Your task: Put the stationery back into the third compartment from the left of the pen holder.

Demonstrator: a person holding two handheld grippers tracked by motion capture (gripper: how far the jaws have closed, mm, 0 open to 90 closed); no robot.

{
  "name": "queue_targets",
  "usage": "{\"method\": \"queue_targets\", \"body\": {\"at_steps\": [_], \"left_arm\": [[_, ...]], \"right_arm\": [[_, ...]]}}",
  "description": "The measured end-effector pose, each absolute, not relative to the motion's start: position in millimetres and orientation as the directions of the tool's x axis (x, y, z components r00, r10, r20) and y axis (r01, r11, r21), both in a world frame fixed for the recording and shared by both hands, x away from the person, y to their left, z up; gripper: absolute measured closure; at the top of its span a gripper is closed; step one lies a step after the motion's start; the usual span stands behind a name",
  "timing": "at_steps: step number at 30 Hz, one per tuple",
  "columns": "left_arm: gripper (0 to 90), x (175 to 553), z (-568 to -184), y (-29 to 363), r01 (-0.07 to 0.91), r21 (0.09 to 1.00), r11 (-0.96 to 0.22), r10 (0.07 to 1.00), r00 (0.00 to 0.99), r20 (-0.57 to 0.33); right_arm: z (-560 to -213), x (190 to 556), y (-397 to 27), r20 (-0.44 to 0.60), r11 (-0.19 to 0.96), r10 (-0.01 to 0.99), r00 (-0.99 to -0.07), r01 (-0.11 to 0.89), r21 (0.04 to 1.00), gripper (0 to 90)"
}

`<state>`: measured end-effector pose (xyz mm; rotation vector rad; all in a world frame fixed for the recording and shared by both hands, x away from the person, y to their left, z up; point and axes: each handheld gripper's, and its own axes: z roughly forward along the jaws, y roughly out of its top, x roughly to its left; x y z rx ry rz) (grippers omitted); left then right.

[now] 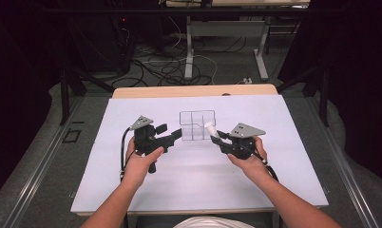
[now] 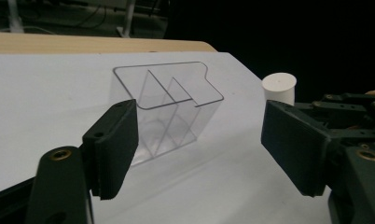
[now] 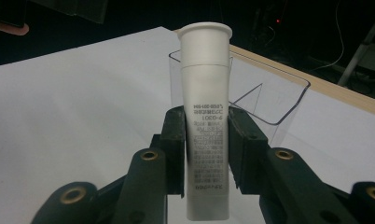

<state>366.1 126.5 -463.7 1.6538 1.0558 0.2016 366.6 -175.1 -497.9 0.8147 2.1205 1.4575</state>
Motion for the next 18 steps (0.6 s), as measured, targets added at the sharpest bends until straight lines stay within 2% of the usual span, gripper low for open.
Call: {"method": "queue_targets", "body": {"at_steps": [2,5,18], "left_arm": [[32.1,367.0,-462.8,120.0,0.542,0.840,0.010,0.698,0.598,-0.394],[36.1,368.8,-463.9,111.7,0.578,0.814,0.061,0.648,0.597,-0.473],[44.7,371.8,-467.7,89.1,0.603,0.797,0.037,0.582,0.635,-0.508]], "right_arm": [[-498.3,366.2,-174.6,-0.026,0.270,0.687,-0.726,0.222,0.937,69.7],[-498.9,366.2,-174.2,-0.031,0.274,0.685,-0.728,0.219,0.936,69.8],[-502.0,365.9,-175.8,-0.021,0.273,0.692,-0.722,0.235,0.933,69.7]]}}
